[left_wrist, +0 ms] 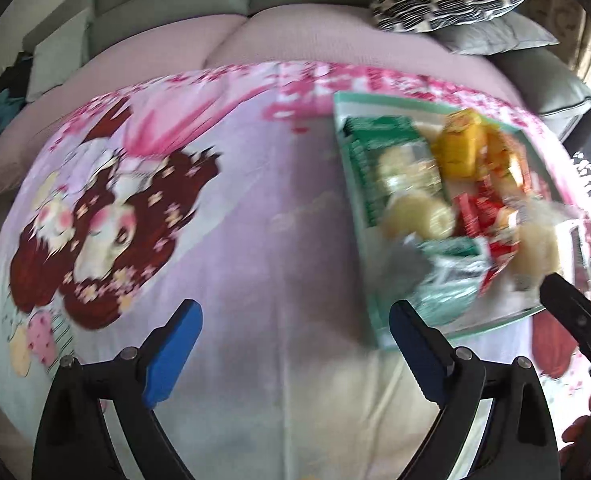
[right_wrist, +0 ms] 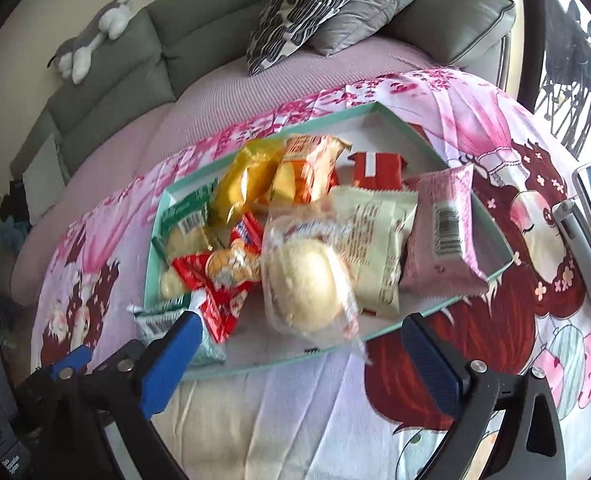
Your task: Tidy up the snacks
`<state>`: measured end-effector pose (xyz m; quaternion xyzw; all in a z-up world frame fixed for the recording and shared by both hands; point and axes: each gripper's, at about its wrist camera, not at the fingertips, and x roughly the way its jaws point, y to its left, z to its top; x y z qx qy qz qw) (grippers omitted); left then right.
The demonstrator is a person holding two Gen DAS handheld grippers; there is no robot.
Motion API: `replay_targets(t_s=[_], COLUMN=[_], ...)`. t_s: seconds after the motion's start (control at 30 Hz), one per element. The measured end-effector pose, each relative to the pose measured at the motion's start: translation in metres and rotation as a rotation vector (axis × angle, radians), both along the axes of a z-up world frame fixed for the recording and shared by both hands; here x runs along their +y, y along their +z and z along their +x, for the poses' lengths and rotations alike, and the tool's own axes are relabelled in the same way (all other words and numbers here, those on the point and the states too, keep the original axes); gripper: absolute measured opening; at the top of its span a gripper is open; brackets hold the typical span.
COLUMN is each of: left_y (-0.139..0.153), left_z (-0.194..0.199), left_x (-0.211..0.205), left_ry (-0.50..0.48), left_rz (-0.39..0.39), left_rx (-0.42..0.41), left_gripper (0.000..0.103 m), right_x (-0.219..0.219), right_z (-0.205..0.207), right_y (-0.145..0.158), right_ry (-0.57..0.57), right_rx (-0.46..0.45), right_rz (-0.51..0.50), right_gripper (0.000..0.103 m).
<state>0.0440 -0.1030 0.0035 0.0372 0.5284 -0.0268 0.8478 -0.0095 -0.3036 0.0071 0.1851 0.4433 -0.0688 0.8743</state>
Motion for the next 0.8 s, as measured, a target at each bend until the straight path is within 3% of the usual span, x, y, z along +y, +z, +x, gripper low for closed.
replay_targets(t_s=[0.3, 0.8], left_y=[-0.012, -0.009], left_z=[-0.006, -0.004], left_x=[0.014, 0.023], left_ry=[0.040, 0.061], left_rz=[0.031, 0.079], left_rx=[0.026, -0.010], left_gripper=[0.095, 0.095], right_x=[0.020, 0.028], right_z=[-0.008, -0.004], right_y=[-0.006, -0.007], right_ry=[0.035, 0.058], right_rx=[0.013, 0.030], right_rz=[-0.078, -0.127], right_gripper=[0.103, 0.103])
